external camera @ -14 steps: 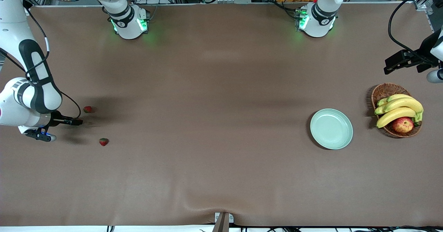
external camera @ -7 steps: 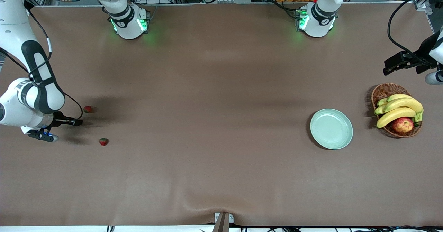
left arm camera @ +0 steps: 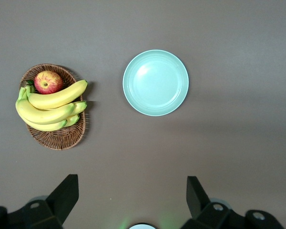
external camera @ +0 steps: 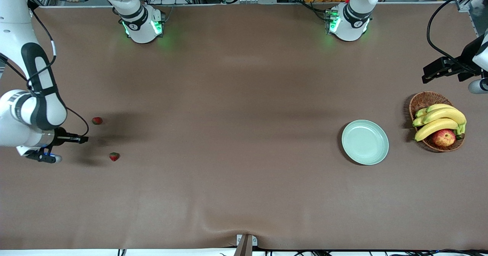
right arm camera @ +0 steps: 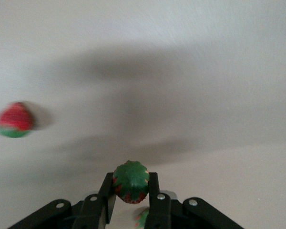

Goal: Collect all strawberries into plate
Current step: 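Carry the strawberry with the right gripper to mid-table and release it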

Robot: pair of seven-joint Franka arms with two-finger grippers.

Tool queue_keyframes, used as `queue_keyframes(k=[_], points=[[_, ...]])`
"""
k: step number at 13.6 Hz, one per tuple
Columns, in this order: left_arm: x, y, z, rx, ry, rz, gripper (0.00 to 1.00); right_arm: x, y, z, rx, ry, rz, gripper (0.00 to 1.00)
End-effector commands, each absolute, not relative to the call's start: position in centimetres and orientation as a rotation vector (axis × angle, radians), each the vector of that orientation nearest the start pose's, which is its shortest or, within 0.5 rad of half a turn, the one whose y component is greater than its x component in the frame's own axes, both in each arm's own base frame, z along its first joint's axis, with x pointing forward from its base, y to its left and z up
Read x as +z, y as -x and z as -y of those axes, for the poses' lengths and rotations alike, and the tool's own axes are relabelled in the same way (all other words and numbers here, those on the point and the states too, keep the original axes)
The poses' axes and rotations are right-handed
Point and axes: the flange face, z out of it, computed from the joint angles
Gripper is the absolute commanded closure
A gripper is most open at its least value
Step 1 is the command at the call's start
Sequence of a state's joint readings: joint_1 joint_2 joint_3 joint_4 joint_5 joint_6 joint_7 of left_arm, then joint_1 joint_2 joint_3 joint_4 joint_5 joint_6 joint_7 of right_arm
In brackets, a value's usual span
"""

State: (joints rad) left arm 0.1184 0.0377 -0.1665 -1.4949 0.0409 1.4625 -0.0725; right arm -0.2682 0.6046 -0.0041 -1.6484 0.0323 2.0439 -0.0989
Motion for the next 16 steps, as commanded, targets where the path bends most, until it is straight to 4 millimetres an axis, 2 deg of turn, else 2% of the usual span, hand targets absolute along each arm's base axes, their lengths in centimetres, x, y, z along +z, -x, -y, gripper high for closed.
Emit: queue_keyframes(k=[1,3,5,8,11,13,14,16], points=[[63.1,-55.6,1.9,0.09,3.094,0.05,0.0,28.3,-66.6,13.9,0.278,3.048,-0.361,1.0],[62.8,-55.8,1.9,0.099,3.094,0.048,0.0,29.4,-68.0,8.6,0.255,3.016,-0.452,1.0],[62.9,-55.8,1.9,0.095,3.094,0.048,0.0,31.3,-69.3,2.6,0.26,2.91,-0.595,1.0],[62.4,-56.0,1.9,0.099,3.097,0.047,0.0,33.2,-69.8,-6.1,0.306,2.779,-0.781,1.0],[62.1,-56.3,1.9,0.102,3.097,0.046,0.0,34.5,-69.3,-15.4,0.359,2.656,-0.945,1.0],[61.9,-56.4,2.0,0.097,3.097,0.044,0.0,35.5,-69.3,-20.4,0.322,2.559,-1.042,1.0],[61.7,-56.4,2.1,0.101,3.096,0.041,0.0,35.8,-68.9,-23.8,0.304,2.514,-1.064,1.0],[60.9,-56.6,2.0,0.106,3.098,0.042,0.0,34.6,-68.1,-29.2,0.278,2.419,-1.127,1.0]])
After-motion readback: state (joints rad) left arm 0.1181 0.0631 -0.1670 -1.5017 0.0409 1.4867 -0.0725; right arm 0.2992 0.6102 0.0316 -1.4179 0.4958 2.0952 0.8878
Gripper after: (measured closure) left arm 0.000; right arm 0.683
